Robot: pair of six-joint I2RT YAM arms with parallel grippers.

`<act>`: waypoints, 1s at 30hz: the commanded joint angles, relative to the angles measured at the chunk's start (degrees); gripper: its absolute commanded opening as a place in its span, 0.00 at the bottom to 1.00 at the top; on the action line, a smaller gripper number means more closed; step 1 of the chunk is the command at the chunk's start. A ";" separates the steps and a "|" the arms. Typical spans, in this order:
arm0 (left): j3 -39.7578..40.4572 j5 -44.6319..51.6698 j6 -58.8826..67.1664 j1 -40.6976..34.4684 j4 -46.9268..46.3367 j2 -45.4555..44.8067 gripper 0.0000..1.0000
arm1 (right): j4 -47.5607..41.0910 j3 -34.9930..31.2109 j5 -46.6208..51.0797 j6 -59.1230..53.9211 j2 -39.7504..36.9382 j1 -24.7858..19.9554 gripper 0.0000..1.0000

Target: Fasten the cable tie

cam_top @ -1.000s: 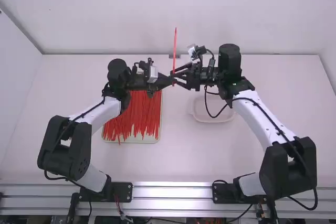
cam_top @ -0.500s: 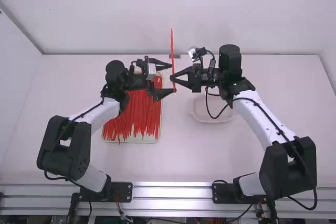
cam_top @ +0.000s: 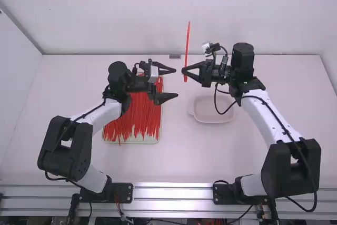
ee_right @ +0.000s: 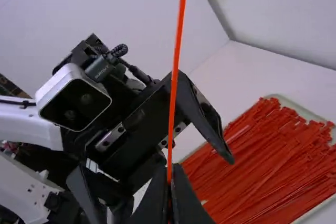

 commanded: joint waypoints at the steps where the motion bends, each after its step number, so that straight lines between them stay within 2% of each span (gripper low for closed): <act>1: -0.50 1.16 -1.07 0.17 0.15 0.28 0.99 | 0.00 1.42 -0.42 -0.26 -1.07 0.57 0.00; 6: -0.50 1.18 -1.03 -0.02 -0.15 0.28 0.99 | -0.66 1.42 -0.50 -0.76 -1.07 -0.52 0.00; 11: -0.50 0.94 -0.96 0.02 -4.17 0.28 0.99 | -7.39 1.42 2.71 -5.86 -1.07 -2.60 0.00; 15: -0.50 0.96 4.35 0.92 -12.66 0.28 0.99 | -17.77 1.44 13.81 -10.47 -1.07 -5.07 0.00; 17: -0.50 -0.92 9.75 0.76 -20.02 0.28 0.99 | -24.09 1.42 20.79 -12.22 -1.07 -6.43 0.00; 24: -0.50 -10.95 20.15 0.48 -37.20 0.28 0.99 | -33.59 0.81 33.77 -13.77 -1.07 -6.75 0.00; 30: -0.50 -14.38 21.94 0.50 -43.93 0.28 0.99 | -28.41 -6.84 39.91 -11.28 -1.07 -4.59 0.00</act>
